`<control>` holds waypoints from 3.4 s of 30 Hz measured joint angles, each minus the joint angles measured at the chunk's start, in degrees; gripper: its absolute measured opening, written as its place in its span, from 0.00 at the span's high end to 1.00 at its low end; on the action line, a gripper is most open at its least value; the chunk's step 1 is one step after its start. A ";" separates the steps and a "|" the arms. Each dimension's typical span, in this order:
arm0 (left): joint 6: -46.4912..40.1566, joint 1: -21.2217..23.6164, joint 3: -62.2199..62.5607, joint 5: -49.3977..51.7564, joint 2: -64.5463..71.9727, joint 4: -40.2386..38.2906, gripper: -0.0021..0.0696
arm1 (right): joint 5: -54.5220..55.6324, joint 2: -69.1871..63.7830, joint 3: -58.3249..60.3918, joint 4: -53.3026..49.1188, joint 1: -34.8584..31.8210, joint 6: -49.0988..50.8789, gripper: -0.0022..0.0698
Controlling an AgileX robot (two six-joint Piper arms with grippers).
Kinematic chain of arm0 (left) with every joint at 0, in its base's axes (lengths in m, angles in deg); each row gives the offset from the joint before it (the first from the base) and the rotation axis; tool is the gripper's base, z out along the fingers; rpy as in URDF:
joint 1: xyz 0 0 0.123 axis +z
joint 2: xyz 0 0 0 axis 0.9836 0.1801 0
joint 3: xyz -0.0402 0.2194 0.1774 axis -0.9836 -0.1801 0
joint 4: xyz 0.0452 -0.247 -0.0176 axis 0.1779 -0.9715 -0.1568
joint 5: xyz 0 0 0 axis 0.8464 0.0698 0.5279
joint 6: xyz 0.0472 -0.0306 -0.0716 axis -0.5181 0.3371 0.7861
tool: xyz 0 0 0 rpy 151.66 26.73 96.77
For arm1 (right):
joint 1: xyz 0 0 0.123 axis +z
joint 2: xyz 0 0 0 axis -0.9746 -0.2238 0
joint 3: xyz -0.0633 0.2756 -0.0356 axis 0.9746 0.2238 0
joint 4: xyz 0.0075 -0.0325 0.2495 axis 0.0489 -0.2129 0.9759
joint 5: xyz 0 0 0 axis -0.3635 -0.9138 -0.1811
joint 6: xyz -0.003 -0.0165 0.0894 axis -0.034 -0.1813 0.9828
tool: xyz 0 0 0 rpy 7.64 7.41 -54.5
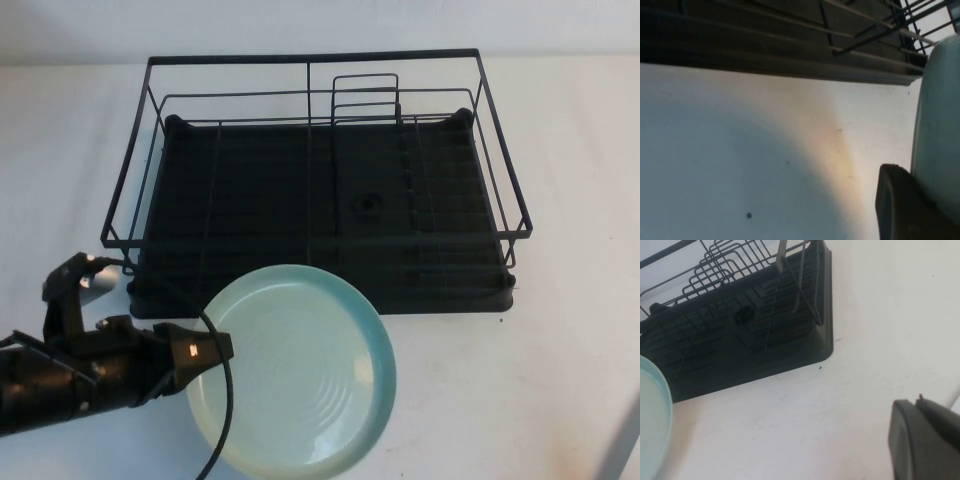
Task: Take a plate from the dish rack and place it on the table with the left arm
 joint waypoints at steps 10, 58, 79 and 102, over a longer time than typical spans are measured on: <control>-10.94 0.00 0.96 2.98 11.10 -0.66 0.86 | 0.00 0.00 0.00 0.00 0.00 0.00 1.00; 9.05 10.36 11.28 16.68 -42.03 36.50 0.97 | -0.10 0.00 0.00 0.13 0.00 0.00 1.00; 29.19 3.86 11.28 8.02 -52.58 47.50 0.97 | -0.20 0.00 0.00 0.13 0.00 0.00 1.00; 53.82 -3.25 -5.58 -7.40 -67.00 74.24 0.97 | -0.20 0.00 0.00 0.23 0.00 0.00 1.00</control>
